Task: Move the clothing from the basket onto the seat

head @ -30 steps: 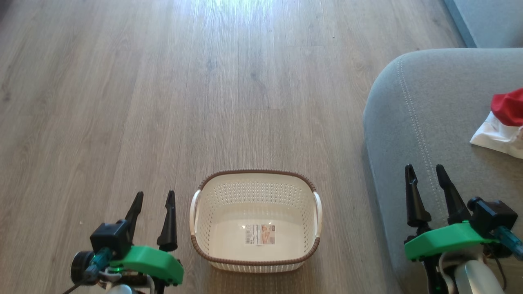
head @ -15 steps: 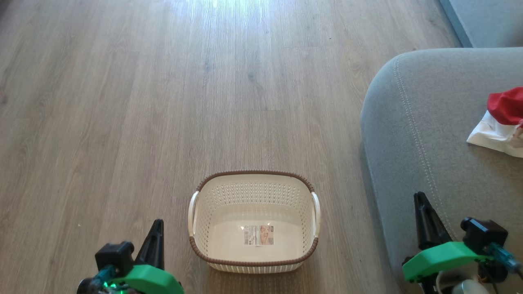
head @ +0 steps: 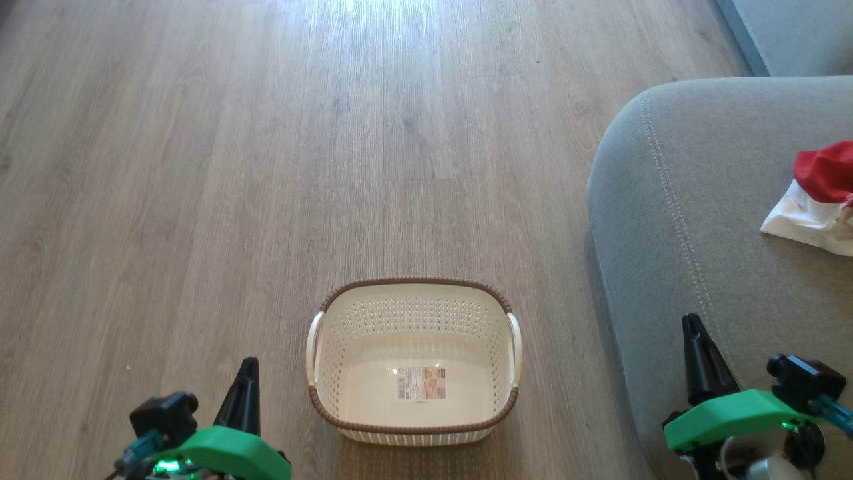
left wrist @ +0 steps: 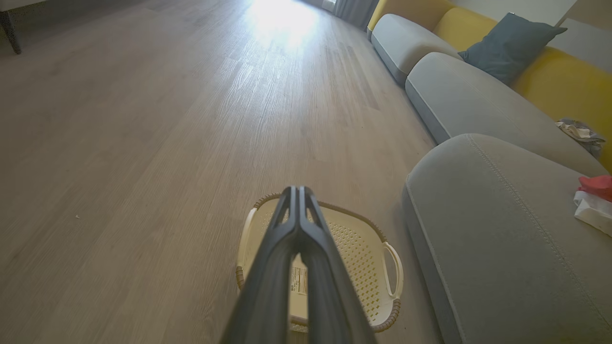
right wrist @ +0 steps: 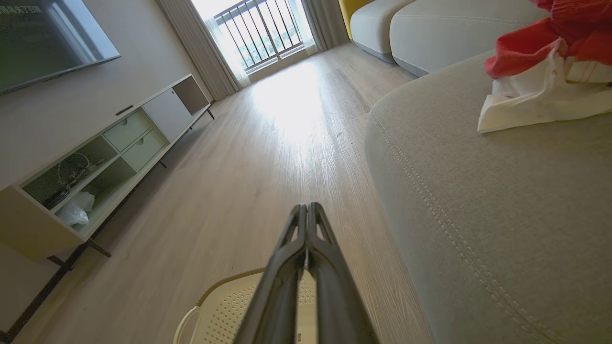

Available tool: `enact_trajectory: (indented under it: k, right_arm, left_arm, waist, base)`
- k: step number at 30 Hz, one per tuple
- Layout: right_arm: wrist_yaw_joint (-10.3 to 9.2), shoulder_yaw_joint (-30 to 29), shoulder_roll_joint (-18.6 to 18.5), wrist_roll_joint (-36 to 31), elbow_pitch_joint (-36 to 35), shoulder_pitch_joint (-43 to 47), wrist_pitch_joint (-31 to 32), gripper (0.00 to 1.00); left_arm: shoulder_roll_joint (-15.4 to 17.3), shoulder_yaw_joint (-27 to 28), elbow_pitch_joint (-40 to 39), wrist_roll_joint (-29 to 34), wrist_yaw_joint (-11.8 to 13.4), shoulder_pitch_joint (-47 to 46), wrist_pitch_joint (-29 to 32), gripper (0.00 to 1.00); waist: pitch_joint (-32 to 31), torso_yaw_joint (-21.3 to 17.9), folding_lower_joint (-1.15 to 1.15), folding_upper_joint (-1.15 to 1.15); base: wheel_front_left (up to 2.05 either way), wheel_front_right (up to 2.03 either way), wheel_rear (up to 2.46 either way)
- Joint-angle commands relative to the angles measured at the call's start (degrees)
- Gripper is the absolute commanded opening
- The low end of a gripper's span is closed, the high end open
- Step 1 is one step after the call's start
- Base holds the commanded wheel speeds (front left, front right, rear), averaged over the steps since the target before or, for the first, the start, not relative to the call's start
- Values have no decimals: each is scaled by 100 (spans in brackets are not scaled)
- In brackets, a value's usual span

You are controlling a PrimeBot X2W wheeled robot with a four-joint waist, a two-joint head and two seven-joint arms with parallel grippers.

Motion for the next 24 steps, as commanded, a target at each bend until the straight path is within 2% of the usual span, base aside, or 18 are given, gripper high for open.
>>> enact_trajectory:
  k: [1,24]
  right_arm:
    - [0,-38,8,151,-200,-275,28,0]
    - [0,-130,18,1538,-211,-374,415,0]
  left_arm:
    - [-1,95,-191,-134,-48,-312,35,0]
    - [-3,351,-201,-1554,-225,-443,422,0]
  waist:
    - [1,0,0,0]
    - [21,-20,0,0]
  base:
    - [0,0,0]
    - [0,0,0]
